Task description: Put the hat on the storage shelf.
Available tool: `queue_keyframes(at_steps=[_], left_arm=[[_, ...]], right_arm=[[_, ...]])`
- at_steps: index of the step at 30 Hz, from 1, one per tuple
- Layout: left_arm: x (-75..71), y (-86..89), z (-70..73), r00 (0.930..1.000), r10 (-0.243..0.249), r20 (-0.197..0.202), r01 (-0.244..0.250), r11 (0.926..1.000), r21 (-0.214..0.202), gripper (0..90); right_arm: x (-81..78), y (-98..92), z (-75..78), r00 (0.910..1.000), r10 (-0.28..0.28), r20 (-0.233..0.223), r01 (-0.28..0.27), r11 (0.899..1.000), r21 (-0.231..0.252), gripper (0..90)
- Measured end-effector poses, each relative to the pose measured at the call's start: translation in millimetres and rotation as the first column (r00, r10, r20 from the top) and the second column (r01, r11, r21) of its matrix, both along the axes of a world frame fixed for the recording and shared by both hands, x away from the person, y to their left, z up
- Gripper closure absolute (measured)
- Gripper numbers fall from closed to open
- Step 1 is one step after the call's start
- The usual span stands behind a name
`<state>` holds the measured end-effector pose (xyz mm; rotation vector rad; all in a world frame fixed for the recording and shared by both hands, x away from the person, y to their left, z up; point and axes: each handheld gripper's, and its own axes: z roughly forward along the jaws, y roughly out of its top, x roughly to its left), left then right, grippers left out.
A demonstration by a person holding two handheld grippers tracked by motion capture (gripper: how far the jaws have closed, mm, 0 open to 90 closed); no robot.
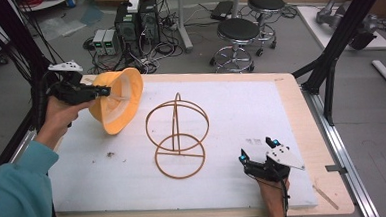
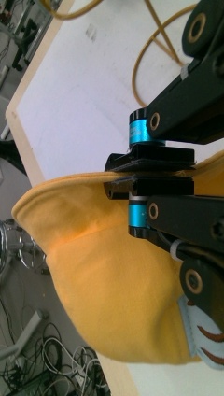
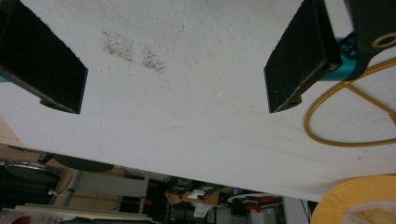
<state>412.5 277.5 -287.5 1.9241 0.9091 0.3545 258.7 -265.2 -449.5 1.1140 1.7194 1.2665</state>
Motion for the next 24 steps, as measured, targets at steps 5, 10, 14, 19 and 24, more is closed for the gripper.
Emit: queue_keyframes(at_steps=[5,10,14,19,24], left_arm=[[-6.6,-15.6,-0.1,0.9988,-0.048,0.004,0.048,0.9988,0.009,85.8],[-13.1,-29.5,-4.4,0.9954,-0.095,-0.008,0.095,0.9954,-0.008,85.4],[-17.0,-36.0,-11.6,0.993,-0.114,-0.03,0.113,0.9924,-0.049,84.7],[-23.8,-49.1,-16.3,0.9874,-0.153,-0.04,0.151,0.9874,-0.046,82.8],[-30.4,-58.5,-25.8,0.9801,-0.188,-0.065,0.184,0.9811,-0.06,78.0]], right_arm=[[-0.2,-0.2,-0.1,1.0,-0.002,0.002,0.002,1.0,0.004,4.9],[-0.4,-1.6,-0.1,1.0,0.001,0.01,-0.001,1.0,0.014,4.9],[0.0,-2.2,0.0,1.0,0.005,0.008,-0.005,1.0,0.015,4.9],[-0.2,-2.0,0.0,1.0,0.001,0.003,-0.001,1.0,0.018,4.9],[-0.2,-2.0,0.0,1.0,0.002,0.004,-0.002,1.0,0.017,4.9]])
